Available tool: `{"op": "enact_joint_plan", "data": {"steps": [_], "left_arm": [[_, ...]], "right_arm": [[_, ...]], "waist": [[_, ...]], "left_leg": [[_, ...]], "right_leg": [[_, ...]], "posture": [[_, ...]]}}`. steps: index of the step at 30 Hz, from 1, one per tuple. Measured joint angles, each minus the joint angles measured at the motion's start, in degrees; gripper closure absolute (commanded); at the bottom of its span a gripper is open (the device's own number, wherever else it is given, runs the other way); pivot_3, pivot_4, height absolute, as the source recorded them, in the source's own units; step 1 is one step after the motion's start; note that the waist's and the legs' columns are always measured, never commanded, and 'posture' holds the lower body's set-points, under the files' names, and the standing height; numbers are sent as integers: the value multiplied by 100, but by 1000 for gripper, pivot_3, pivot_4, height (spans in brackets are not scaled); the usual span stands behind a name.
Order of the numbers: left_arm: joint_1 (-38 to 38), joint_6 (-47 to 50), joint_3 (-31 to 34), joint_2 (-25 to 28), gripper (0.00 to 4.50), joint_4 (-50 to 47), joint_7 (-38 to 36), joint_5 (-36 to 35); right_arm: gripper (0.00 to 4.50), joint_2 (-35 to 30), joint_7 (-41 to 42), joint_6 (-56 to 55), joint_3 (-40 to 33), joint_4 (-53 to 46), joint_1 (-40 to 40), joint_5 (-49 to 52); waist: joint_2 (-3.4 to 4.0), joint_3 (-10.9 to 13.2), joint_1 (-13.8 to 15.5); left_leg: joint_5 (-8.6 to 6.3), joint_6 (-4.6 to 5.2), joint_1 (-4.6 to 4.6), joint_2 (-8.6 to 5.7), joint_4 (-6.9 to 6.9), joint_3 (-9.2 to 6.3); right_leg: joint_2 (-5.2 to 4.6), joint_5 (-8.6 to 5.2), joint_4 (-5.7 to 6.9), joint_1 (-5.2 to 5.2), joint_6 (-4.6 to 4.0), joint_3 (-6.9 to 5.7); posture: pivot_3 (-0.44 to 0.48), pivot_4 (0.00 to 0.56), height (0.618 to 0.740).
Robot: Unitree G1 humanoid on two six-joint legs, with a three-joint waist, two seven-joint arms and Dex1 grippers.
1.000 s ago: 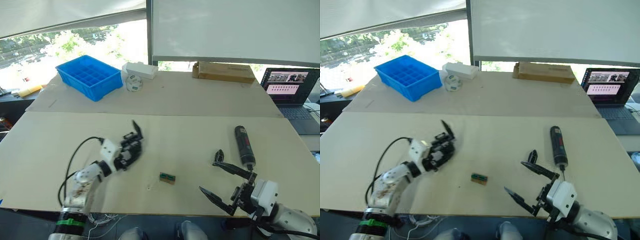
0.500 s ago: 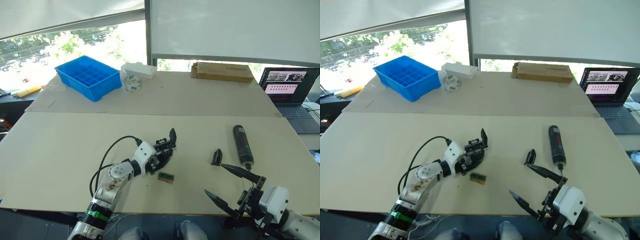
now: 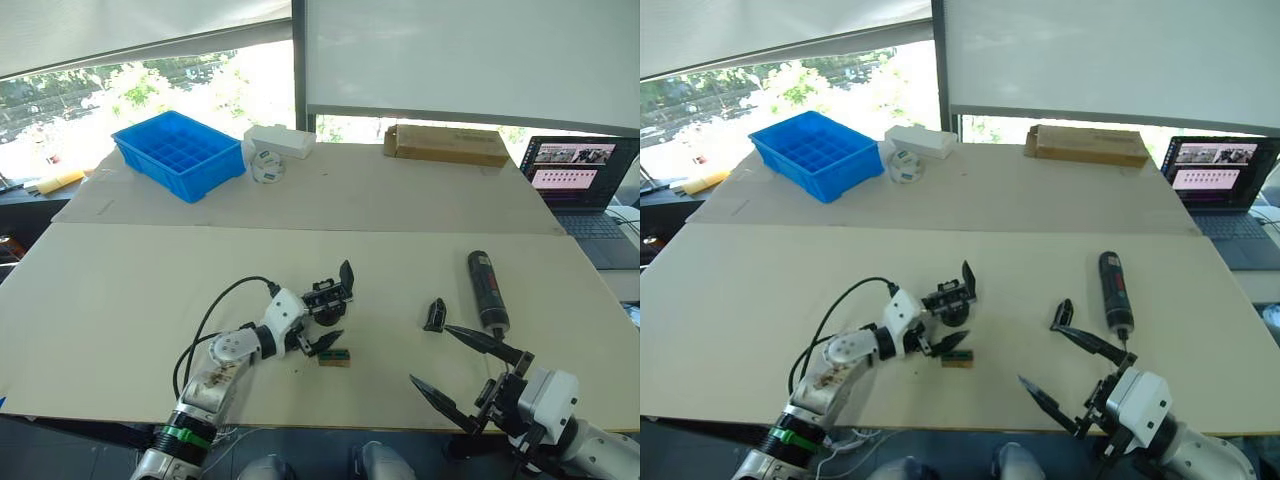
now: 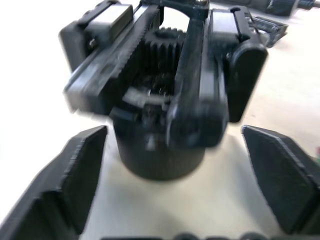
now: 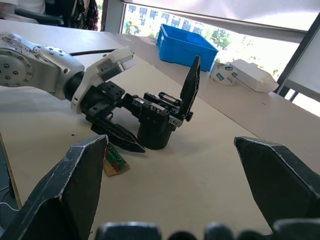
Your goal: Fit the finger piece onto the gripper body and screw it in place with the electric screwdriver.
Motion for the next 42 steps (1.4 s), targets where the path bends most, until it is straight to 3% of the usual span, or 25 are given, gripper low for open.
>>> {"op": "enact_joint_plan", "data": {"steps": [7,13,22,30,33,36,42], "left_arm": [[-343,-165,365,535,54,689,-772,-351],[-1224,-841,238,644,54,2025,-1773,-252],[-2775,-1756,75,235,54,4427,-3082,77],[-3312,-2310,116,-211,54,5483,-3435,255],[-3346,-2498,160,-322,864,5614,-3471,302],[-3351,-2668,245,-429,2206,5719,-3372,320],[-3010,-2459,534,-475,2204,5248,-3159,179]], "right_arm": [[0,23,-21,0,9,-1,-4,-12],[0,56,-34,0,34,-15,-11,-26],[0,57,-143,7,50,-90,-47,-67],[0,53,-270,46,46,-306,105,-143],[0,53,-340,69,46,-375,116,-203],[0,53,-408,147,46,-440,137,-245],[0,52,-427,189,17,-485,338,-283]], "waist": [[7,-4,5],[7,-4,18],[5,-3,15],[3,-3,14],[3,-3,13],[3,-3,15],[3,-3,5]], "left_leg": [[0,-1,-1,1,12,-2],[-5,8,-31,0,44,-13],[-14,25,-52,-8,75,-19],[-22,39,-62,-9,90,-28],[-25,44,-64,-9,92,-29],[-31,54,-68,-11,97,-33],[-35,61,-71,-13,101,-34]], "right_leg": [[1,-3,6,2,4,-6],[4,1,6,1,4,-27],[4,19,1,1,-6,-55],[0,22,0,2,-1,-45],[-2,23,0,2,0,-42],[-6,25,0,2,2,-40],[-10,28,-2,2,8,-38]], "posture": [[0,150,740],[0,150,740],[0,150,740],[0,150,740],[0,150,740],[0,150,740],[0,150,740]]}}
